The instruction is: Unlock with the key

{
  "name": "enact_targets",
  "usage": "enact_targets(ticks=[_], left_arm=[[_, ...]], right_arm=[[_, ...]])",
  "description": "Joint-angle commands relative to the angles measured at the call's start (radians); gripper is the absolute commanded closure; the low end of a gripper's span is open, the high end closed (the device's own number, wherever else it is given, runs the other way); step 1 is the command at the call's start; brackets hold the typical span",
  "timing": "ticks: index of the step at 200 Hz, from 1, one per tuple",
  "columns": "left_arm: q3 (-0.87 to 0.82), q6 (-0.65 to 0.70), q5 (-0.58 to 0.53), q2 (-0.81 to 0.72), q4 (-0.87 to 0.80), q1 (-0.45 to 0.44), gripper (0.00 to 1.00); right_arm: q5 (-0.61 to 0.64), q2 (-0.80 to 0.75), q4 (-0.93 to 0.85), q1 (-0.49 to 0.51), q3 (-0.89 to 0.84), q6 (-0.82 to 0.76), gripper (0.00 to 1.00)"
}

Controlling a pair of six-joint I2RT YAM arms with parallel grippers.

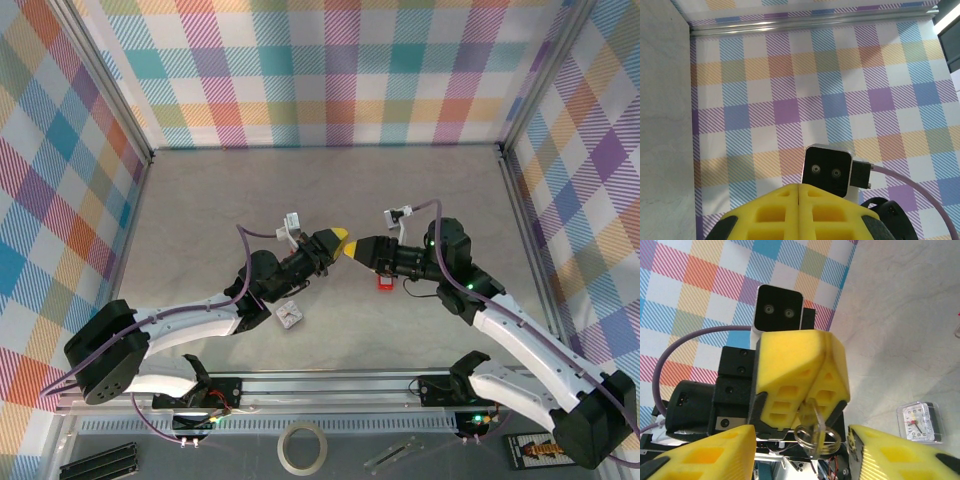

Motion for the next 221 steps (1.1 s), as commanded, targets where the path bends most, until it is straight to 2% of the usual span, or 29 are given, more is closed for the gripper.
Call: enact_targets(ticks=[1, 41, 113, 169, 221], left_arm=[[0.001, 0.026, 0.012, -0.029, 0.041, -0.007, 1.0], [0.012, 0.029, 0.017, -0.017, 0.042, -0.012, 1.0], [0.023, 0.032, 0.032, 0.013, 0.061, -0.02, 1.0], [0.029, 0.044, 0.041, 0.018, 0.062, -0.023, 1.0], [0.023, 0.068, 0.04, 0.015, 0.061, -0.023, 1.0]], right_arm=[[-0.032, 0.011, 0.052, -0.006, -0.008, 0.012, 0.55], [-0.044, 0.023, 0.076, -0.006, -0.006, 0.021, 0.66], [-0.043, 0.023, 0.076, -0.006, -0.008, 0.023, 0.79], [-0.041, 0.019, 0.07, -0.008, -0.011, 0.02, 1.0], [-0.041, -0.006, 0.058, -0.008, -0.012, 0.018, 1.0]])
